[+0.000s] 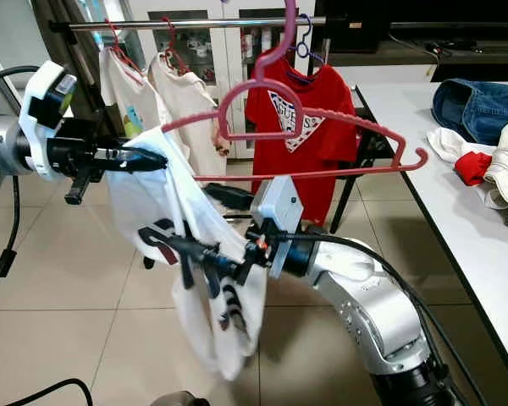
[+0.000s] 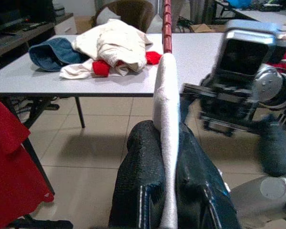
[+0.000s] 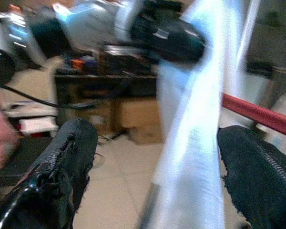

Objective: Hang hanger

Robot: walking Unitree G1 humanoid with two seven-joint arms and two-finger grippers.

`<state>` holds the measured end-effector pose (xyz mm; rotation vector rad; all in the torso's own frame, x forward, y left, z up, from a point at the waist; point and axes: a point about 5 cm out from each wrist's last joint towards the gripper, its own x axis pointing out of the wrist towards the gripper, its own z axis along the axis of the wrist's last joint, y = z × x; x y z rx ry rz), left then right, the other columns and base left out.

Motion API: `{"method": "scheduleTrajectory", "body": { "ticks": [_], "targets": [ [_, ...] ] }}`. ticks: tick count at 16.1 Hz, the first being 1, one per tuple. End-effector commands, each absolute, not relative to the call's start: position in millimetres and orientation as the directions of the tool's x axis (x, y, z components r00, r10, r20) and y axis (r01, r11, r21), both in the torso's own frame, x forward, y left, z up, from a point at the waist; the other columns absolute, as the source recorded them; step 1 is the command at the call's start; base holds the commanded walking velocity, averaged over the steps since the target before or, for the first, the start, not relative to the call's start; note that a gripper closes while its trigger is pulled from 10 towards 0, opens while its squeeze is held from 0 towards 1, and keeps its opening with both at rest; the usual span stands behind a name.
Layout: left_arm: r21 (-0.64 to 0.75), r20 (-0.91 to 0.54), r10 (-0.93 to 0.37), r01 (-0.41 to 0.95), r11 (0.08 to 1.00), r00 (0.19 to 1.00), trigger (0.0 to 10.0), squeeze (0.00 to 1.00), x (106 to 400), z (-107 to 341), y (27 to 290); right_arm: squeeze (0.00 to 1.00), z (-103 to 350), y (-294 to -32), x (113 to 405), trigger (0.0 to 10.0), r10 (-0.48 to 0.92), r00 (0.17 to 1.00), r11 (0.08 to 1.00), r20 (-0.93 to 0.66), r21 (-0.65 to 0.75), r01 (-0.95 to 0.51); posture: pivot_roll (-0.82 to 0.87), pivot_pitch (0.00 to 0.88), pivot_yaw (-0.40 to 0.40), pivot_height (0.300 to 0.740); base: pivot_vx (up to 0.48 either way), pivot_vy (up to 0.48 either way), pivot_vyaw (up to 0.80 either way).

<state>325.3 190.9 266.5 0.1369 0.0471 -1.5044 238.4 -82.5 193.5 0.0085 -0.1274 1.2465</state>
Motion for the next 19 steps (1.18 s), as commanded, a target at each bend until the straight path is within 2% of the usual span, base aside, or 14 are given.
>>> {"method": "scheduleTrajectory", "body": {
  "ticks": [1, 3, 5, 10, 12, 15, 16, 17, 19],
  "targets": [
    [0.1, -0.107, -0.99, 0.992, 0.077, 0.088, 0.0, 0.0, 325, 275, 192, 0.0, 192, -79, 231, 10.0, 0.961, 0.258, 0.263, 0.096, -0.046, -0.964, -0.04, 0.0, 0.081, 0.74, 0.0, 0.0, 0.0],
    [0.102, -0.093, -0.992, 0.992, 0.079, 0.089, 0.0, 0.0, 325, 278, 192, 0.0, 185, -75, 231, 10.0, 0.97, 0.234, 0.237, 0.068, -0.039, -0.971, -0.04, 0.0, 0.081, 0.74, 0.0, 0.0, 0.0],
    [0.1, -0.085, -0.994, 0.993, 0.063, 0.071, 0.0, 0.0, 323, 279, 193, 0.0, 177, -69, 239, 10.0, 0.968, 0.245, 0.246, 0.045, -0.029, -0.969, -0.04, 0.0, 0.081, 0.74, 0.0, 0.0, 0.0],
    [0.098, -0.093, -0.993, 0.994, 0.057, 0.066, 0.0, 0.0, 323, 279, 197, 0.0, 171, -64, 262, 10.0, 0.95, 0.31, 0.311, 0.037, -0.027, -0.95, -0.02, 0.0, 0.07, 0.74, 0.0, 0.0, 0.0],
    [0.097, -0.099, -0.992, 0.993, 0.065, 0.074, 0.0, 0.0, 323, 279, 199, 0.0, 176, -71, 259, 10.0, 0.955, 0.29, 0.292, 0.053, -0.023, -0.956, -0.02, 0.0, 0.069, 0.74, 0.0, 0.0, 0.0],
    [0.089, -0.107, -0.991, 0.993, 0.077, 0.086, 0.0, 0.0, 324, 276, 204, 0.0, 184, -99, 244, 10.0, 0.978, 0.202, 0.203, 0.05, -0.023, -0.979, -0.03, 0.0, 0.074, 0.74, 0.0, 0.0, 0.0],
    [0.087, -0.107, -0.991, 0.993, 0.076, 0.085, 0.0, 0.0, 324, 275, 204, 0.0, 184, -104, 243, 10.0, 0.978, 0.206, 0.207, 0.038, -0.028, -0.978, -0.03, 0.0, 0.077, 0.74, 0.0, 0.0, 0.0],
    [0.086, -0.106, -0.991, 0.994, 0.074, 0.083, 0.0, 0.0, 324, 275, 204, 0.0, 183, -107, 245, 10.0, 0.974, 0.226, 0.227, 0.027, -0.034, -0.973, -0.03, 0.0, 0.079, 0.74, 0.0, 0.0, 0.0],
    [0.078, -0.096, -0.994, 0.996, 0.044, 0.052, 0.0, 0.0, 323, 275, 200, 0.0, 175, -114, 263, 10.0, 0.927, 0.376, 0.373, -0.018, -0.076, -0.925, -0.03, 0.0, 0.086, 0.74, 0.0, 0.0, 0.0]
  ]
}}
